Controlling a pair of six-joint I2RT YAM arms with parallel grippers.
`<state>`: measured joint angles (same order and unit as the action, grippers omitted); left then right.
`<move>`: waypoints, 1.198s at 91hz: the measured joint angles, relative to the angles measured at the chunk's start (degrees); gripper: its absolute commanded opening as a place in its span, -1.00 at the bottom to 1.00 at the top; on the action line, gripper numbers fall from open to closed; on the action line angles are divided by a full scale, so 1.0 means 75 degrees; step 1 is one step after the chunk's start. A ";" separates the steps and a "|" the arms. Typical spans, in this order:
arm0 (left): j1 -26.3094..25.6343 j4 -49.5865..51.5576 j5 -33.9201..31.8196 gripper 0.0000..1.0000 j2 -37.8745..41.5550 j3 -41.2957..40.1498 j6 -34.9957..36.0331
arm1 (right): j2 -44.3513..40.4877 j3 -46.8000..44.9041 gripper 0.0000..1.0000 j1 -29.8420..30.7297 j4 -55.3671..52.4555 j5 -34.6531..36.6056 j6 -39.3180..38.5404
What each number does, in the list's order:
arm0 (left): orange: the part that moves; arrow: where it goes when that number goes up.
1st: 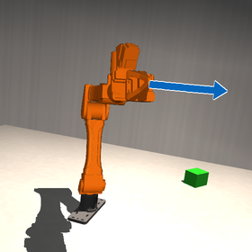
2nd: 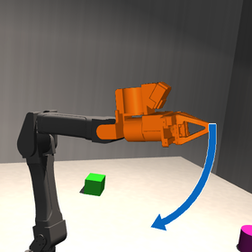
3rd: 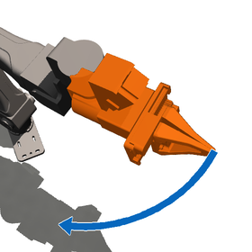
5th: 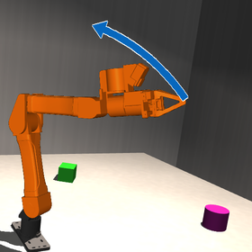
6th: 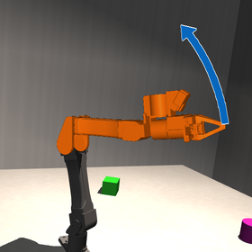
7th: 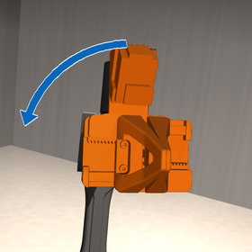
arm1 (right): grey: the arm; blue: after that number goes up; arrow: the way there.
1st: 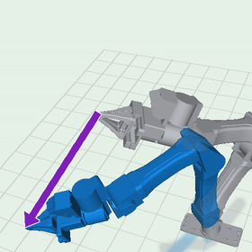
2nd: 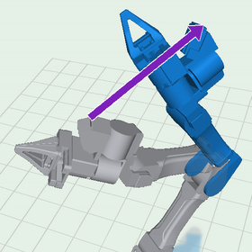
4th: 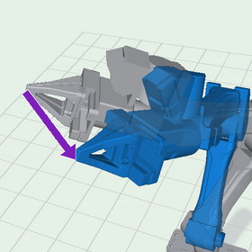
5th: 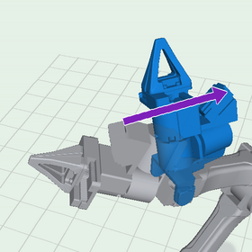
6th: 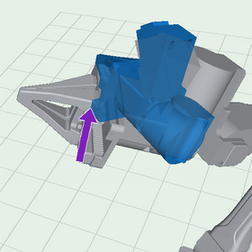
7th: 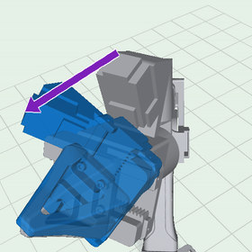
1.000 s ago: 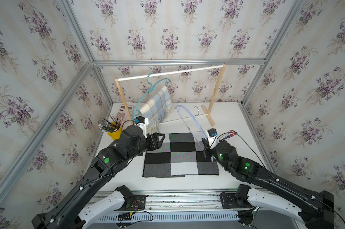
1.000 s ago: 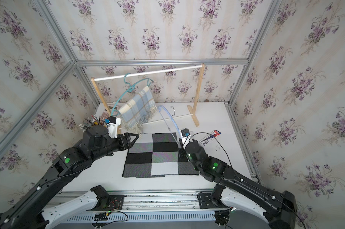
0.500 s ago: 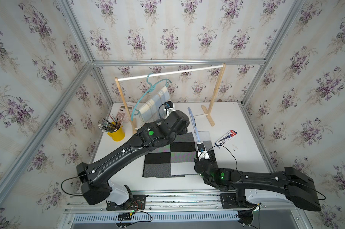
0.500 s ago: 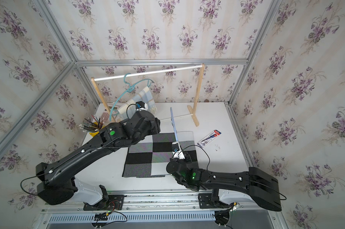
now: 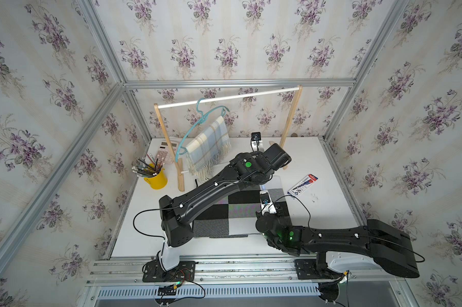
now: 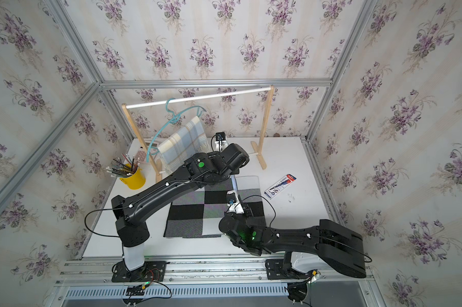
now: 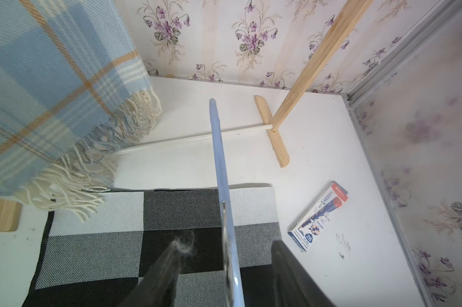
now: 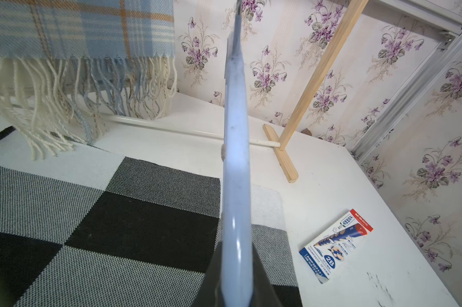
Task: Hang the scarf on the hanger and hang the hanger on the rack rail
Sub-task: Pick up the hanger from the clothesline.
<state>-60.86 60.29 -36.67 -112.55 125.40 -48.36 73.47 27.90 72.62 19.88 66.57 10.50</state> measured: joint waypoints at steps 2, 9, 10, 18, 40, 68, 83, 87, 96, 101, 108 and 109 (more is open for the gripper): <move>0.0000 0.0029 -0.0017 -0.13 -0.0061 0.0023 -0.0023 | 0.0012 0.0000 -1.00 0.0000 0.0009 0.0006 0.0000; 0.0000 0.0160 -0.0096 -0.24 -0.0216 0.0061 -0.0055 | 0.0044 0.0000 -1.00 -0.0006 0.0061 0.0029 -0.0003; 0.0000 0.0175 -0.0114 -0.26 -0.0236 0.0061 -0.0058 | 0.0052 0.0000 -1.00 -0.0006 0.0073 0.0029 -0.0003; 0.0000 0.0248 -0.0178 -0.37 -0.0364 0.0070 -0.0134 | 0.0099 0.0006 -1.00 -0.0023 0.0108 0.0029 -0.0020; 0.0044 0.0326 -0.0274 -0.68 -0.0612 0.0070 -0.0256 | 0.0163 0.0050 -1.00 -0.0035 0.0140 0.0061 -0.0157; 0.0163 0.0114 -0.0102 -1.00 -0.0487 -0.0297 -0.0446 | 0.0029 0.0134 -0.26 -0.0035 -0.0289 -0.0178 -0.0079; 0.0312 0.0105 -0.0105 -1.00 -0.0204 -0.0530 -0.0353 | -0.0839 0.0233 0.93 -0.0035 -0.0726 -0.0778 0.0239; 0.0367 0.0108 -0.0102 -1.00 -0.0134 -0.0568 -0.0254 | -0.1134 0.0233 0.98 -0.0035 -0.0912 -0.1139 0.0256; 0.0501 -0.0026 0.0026 -1.00 0.0137 -0.0691 0.0198 | -0.1990 0.0233 0.99 -0.0058 -0.1513 -0.2328 0.0230; 0.0580 -0.0163 0.0160 -1.00 0.0364 -0.0784 0.0548 | -0.2535 0.0233 0.99 -0.0117 -0.1909 -0.3069 0.0265; 0.0667 -0.0490 0.0452 -1.00 0.0731 -0.1029 0.1087 | -0.3220 0.0251 0.99 -0.0326 -0.2468 -0.3896 0.0466; 0.0676 -0.0571 0.0530 -1.00 0.0810 -0.1102 0.1192 | -0.3331 0.0262 0.99 -0.0388 -0.2556 -0.4033 0.0516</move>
<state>-55.79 56.01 -32.69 -106.48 117.14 -39.42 48.49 29.87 69.71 0.71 36.32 14.37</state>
